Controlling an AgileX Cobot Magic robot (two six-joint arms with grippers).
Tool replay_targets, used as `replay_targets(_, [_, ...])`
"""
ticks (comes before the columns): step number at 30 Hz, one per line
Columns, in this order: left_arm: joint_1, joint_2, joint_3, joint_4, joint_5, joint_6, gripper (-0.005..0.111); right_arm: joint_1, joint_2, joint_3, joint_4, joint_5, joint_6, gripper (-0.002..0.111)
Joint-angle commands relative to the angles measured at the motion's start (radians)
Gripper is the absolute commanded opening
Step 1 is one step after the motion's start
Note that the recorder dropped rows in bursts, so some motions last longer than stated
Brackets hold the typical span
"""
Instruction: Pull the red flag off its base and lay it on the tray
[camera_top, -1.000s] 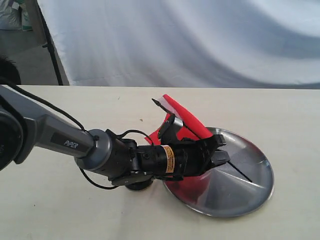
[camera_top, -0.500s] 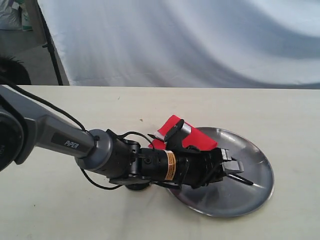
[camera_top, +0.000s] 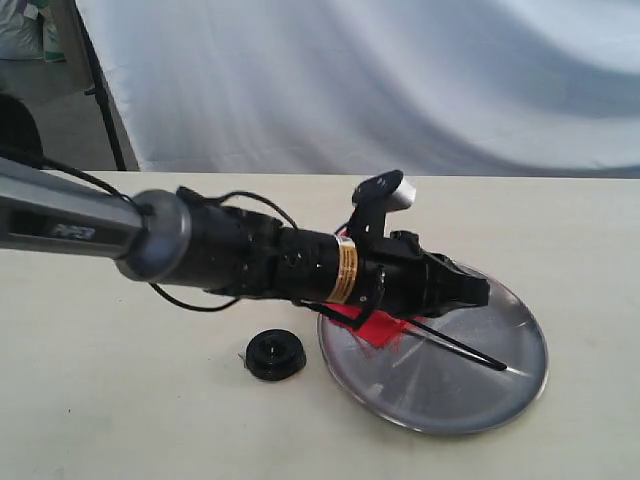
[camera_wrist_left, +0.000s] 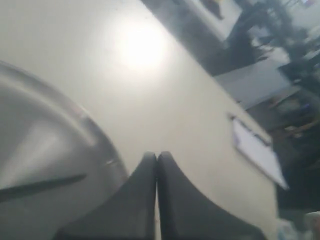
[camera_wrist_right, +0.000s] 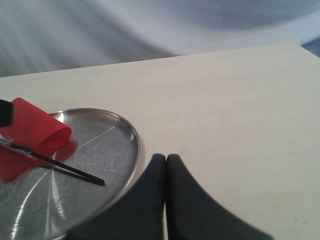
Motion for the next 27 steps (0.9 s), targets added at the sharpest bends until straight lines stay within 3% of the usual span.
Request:
replay_targets(1, [0.003, -0.156, 0.021, 0.350, 0.308, -0.131, 0.000, -0.003, -0.004, -0.003, 0.001, -0.007, -0.003, 0.000])
replay_targets(6, [0.003, -0.313, 0.179, 0.511, 0.591, -0.165, 0.000, -0.003, -0.004, -0.003, 0.001, -0.007, -0.003, 0.000])
replay_targets(12, [0.003, -0.493, 0.456, 0.501, 1.017, -0.117, 0.000, -0.003, -0.004, -0.003, 0.001, -0.007, -0.003, 0.000])
replay_targets(15, [0.003, -0.579, 0.598, 0.467, 1.121, -0.117, 0.000, -0.003, -0.004, -0.003, 0.001, -0.007, -0.003, 0.000])
replay_targets(18, [0.003, -0.678, 0.701, 0.434, 1.132, -0.117, 0.000, -0.003, -0.004, -0.003, 0.001, -0.007, -0.003, 0.000])
replay_targets(21, [0.003, -0.814, 0.768, 0.418, 1.058, -0.117, 0.000, -0.003, -0.004, -0.003, 0.001, -0.007, -0.003, 0.000])
replay_targets(27, [0.003, -1.126, 0.810, 0.416, 0.739, -0.117, 0.000, -0.003, -0.004, -0.003, 0.001, -0.007, -0.003, 0.000])
